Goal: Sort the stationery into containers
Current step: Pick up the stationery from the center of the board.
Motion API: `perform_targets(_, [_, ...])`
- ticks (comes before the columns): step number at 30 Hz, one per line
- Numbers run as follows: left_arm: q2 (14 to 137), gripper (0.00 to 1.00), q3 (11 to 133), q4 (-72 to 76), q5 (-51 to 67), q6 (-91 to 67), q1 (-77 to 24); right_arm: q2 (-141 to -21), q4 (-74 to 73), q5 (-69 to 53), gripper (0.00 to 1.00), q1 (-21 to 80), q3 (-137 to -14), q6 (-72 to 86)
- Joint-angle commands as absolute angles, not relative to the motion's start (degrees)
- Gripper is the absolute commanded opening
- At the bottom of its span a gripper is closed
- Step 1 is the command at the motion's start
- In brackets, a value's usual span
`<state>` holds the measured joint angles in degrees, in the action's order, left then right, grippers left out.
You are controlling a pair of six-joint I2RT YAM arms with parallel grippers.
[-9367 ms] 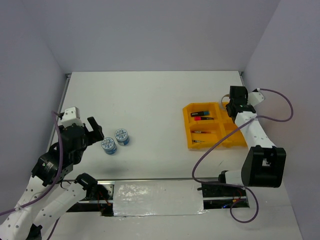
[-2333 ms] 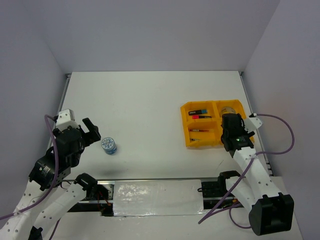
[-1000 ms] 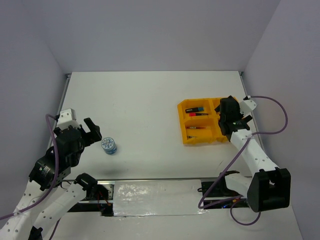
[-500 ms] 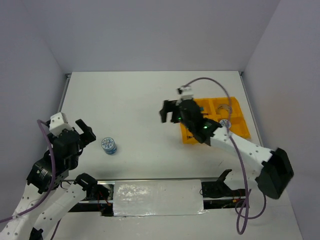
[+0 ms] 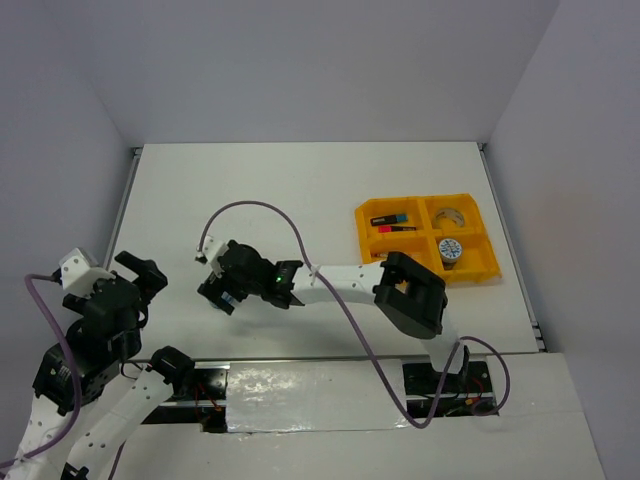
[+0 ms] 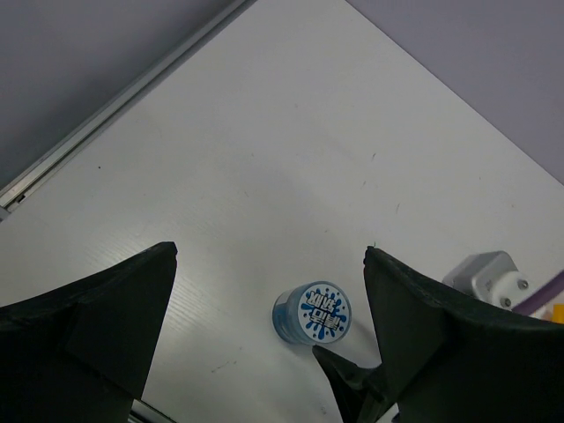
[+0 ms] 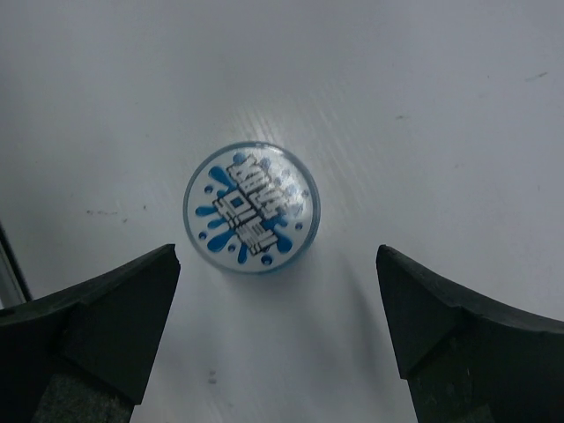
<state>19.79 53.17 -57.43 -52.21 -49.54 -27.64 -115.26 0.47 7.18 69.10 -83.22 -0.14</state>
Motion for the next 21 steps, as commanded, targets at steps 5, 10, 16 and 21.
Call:
perform_targets(5, [21.5, 0.99, 53.3, -52.6, -49.8, -45.4, -27.4, -121.8, 3.1, -1.1, 1.00, 68.0, -92.4, -3.1])
perform_targets(10, [22.5, 0.99, 53.2, -51.9, -48.8, -44.4, -27.4, -125.9, 1.4, -0.4, 0.98, 68.0, -95.4, -2.5])
perform_targets(16, [21.6, 0.99, 52.8, -51.2, -48.3, -43.9, -27.4, -126.6, 1.3, -1.4, 0.74, 68.2, -94.8, -2.2])
perform_targets(21, [21.4, 0.99, 52.8, -51.0, -47.8, -43.4, -27.4, -120.7, 9.6, 3.7, 0.28, 68.2, -87.3, -1.0])
